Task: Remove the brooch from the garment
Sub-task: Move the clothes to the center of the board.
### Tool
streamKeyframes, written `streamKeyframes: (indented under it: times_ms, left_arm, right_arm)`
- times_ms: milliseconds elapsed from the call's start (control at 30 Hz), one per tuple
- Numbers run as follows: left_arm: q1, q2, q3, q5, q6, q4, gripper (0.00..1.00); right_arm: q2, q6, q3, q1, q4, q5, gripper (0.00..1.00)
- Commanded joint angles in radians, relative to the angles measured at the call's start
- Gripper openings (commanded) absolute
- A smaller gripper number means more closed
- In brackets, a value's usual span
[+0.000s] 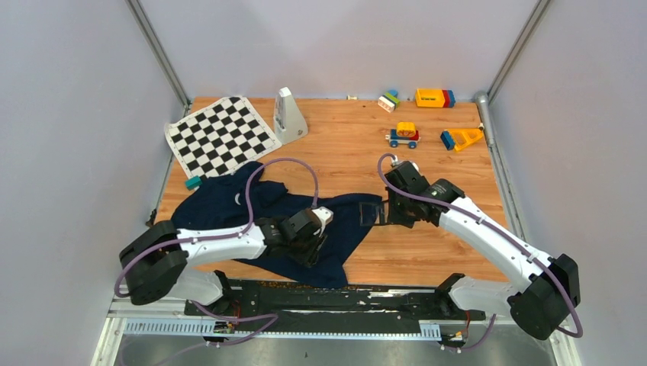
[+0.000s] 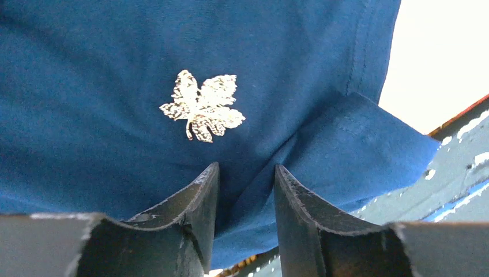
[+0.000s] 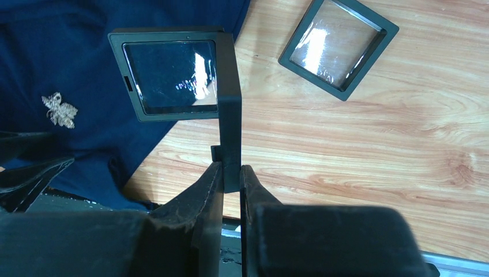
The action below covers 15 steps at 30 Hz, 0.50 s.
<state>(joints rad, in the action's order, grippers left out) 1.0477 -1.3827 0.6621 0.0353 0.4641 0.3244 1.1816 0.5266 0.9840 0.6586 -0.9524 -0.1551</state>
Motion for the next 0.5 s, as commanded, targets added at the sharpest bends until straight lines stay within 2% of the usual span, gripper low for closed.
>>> streamKeyframes:
  times_ms: [0,133,233,333,467]
  left_arm:
    - [0.008,0.134,-0.073,-0.02,0.135,0.087,0.52]
    - [0.009,0.24,-0.086,0.039,0.132,0.12,0.63]
    - [0.008,0.297,-0.047,0.086,0.084,0.156,0.66]
    - [0.009,0.299,0.035,0.137,0.021,0.21,0.69]
    - [0.009,0.215,0.131,0.216,-0.035,0.264,0.7]
  right_arm:
    - [-0.035,0.017,0.02,-0.001,-0.012,-0.005,0.0]
    - [-0.037,0.015,0.022,-0.001,-0.009,-0.003,0.0]
    - [-0.035,0.011,0.023,-0.001,-0.007,0.006,0.0]
    - [-0.033,0.008,0.027,-0.001,-0.005,0.009,0.0]
    - [-0.037,0.008,0.034,-0.001,-0.005,0.012,0.0]
